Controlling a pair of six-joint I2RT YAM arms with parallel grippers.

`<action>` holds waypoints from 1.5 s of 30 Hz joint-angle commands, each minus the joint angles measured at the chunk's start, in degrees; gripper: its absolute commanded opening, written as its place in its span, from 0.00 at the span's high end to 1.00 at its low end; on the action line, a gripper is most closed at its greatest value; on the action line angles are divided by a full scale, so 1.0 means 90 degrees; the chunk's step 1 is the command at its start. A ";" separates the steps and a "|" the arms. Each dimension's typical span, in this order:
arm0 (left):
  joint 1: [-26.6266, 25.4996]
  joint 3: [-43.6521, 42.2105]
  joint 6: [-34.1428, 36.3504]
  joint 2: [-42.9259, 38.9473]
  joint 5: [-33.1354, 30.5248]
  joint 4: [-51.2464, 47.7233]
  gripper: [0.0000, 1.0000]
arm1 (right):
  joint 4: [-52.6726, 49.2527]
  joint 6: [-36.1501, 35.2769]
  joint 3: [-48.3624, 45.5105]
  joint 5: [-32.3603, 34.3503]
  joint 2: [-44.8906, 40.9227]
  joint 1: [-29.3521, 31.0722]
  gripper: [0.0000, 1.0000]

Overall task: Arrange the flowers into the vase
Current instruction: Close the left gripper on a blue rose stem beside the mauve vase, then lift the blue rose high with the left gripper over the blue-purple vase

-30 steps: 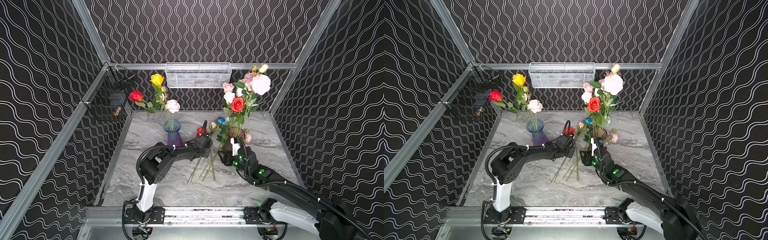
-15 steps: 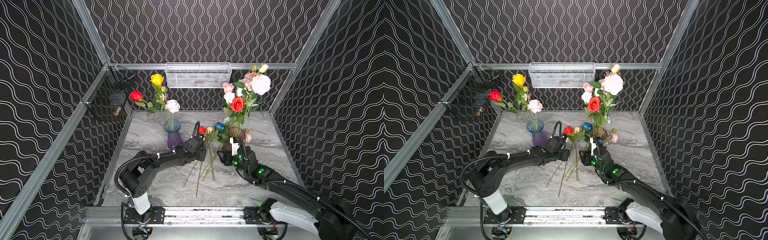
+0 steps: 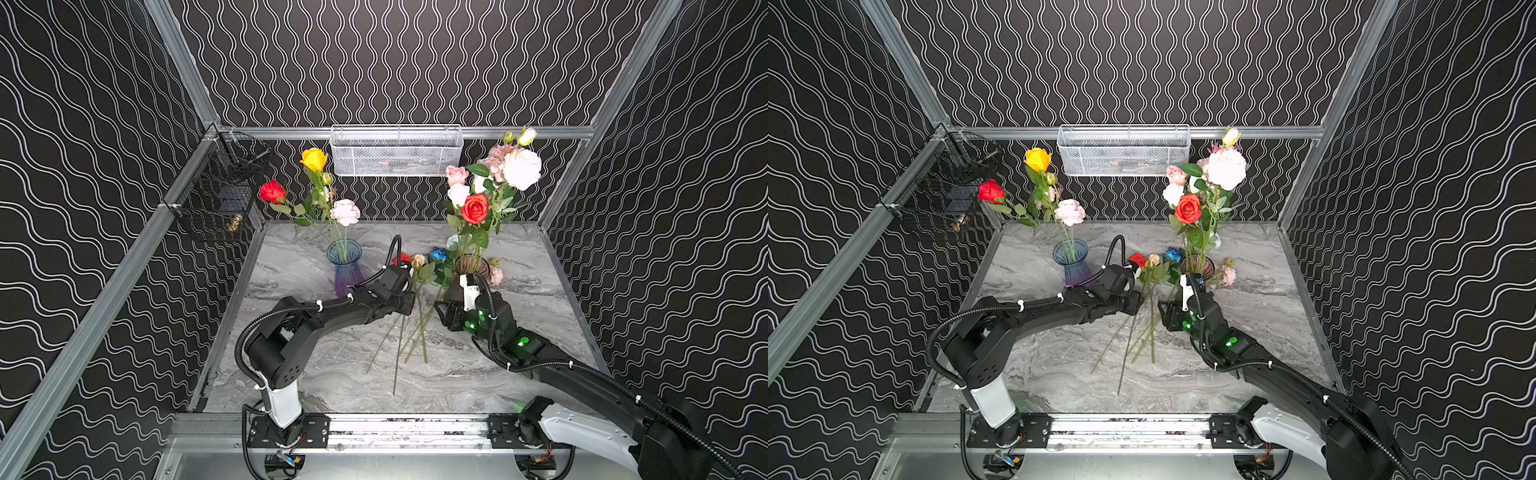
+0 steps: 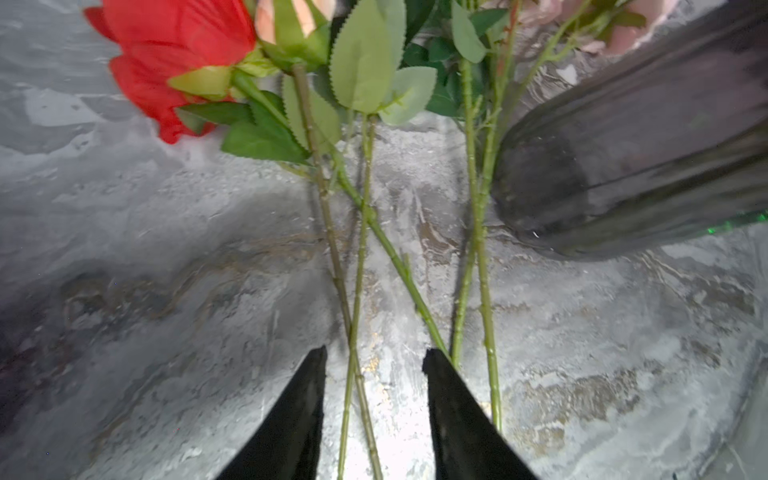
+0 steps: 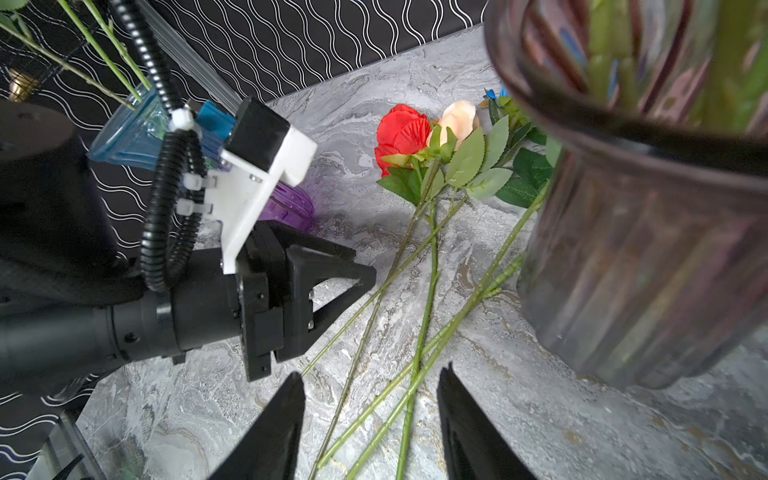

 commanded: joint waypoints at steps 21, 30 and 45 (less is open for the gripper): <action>-0.0318 -0.0829 -0.0276 -0.1406 -0.0094 -0.1316 1.00 | 0.0100 0.0053 0.0163 -0.0070 0.0004 0.0002 0.46; -0.0317 -0.1392 -0.0534 -0.3203 -0.0206 -0.0714 1.00 | 0.0029 -0.0005 0.0404 -0.0165 -0.0068 0.0007 0.47; -0.0318 -0.2891 0.0308 -0.6059 -0.1136 0.2564 1.00 | 0.0717 -0.0326 0.1338 -0.1714 0.0363 0.0171 0.38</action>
